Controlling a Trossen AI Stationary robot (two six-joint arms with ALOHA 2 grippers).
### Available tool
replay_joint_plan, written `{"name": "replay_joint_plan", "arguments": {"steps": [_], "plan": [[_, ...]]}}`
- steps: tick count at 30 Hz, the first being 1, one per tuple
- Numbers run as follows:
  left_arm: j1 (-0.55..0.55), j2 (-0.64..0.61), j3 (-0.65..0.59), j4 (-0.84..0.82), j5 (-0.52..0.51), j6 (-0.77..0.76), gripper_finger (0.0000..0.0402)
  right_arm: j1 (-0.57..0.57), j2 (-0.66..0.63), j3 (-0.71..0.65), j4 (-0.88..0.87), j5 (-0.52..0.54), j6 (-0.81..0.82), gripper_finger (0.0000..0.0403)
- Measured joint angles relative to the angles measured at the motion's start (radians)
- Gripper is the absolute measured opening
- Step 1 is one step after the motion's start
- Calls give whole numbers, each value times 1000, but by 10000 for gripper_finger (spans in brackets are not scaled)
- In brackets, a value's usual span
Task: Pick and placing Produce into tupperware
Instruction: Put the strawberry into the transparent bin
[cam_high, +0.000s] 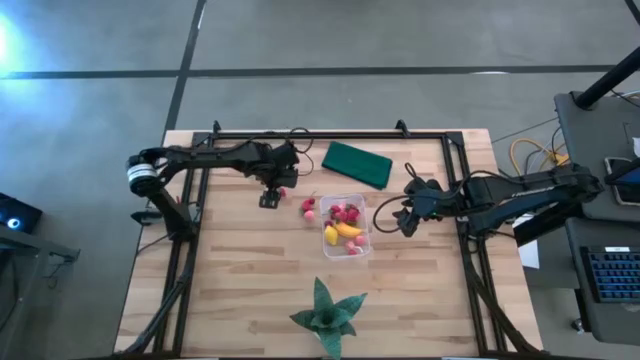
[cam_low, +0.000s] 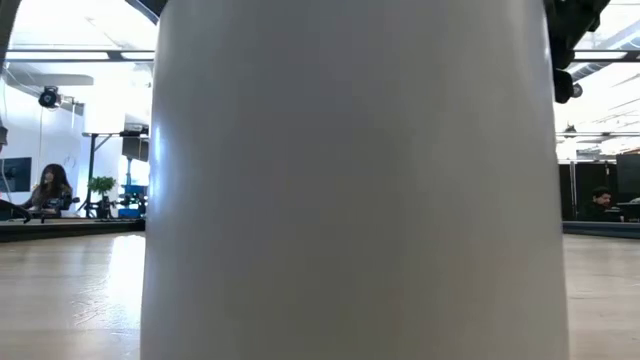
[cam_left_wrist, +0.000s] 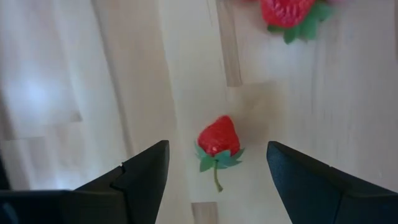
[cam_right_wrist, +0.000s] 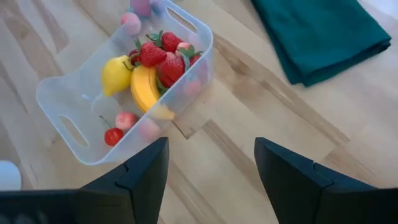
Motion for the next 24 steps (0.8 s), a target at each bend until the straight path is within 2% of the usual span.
{"name": "replay_joint_plan", "arguments": {"steps": [19, 24], "plan": [[8, 135, 0, 0, -1, -1, 255, 0, 7, -2, -1, 30, 0, 228], [8, 135, 0, 1, -5, -2, 230, 0, 7, -2, -1, 30, 0, 228]]}}
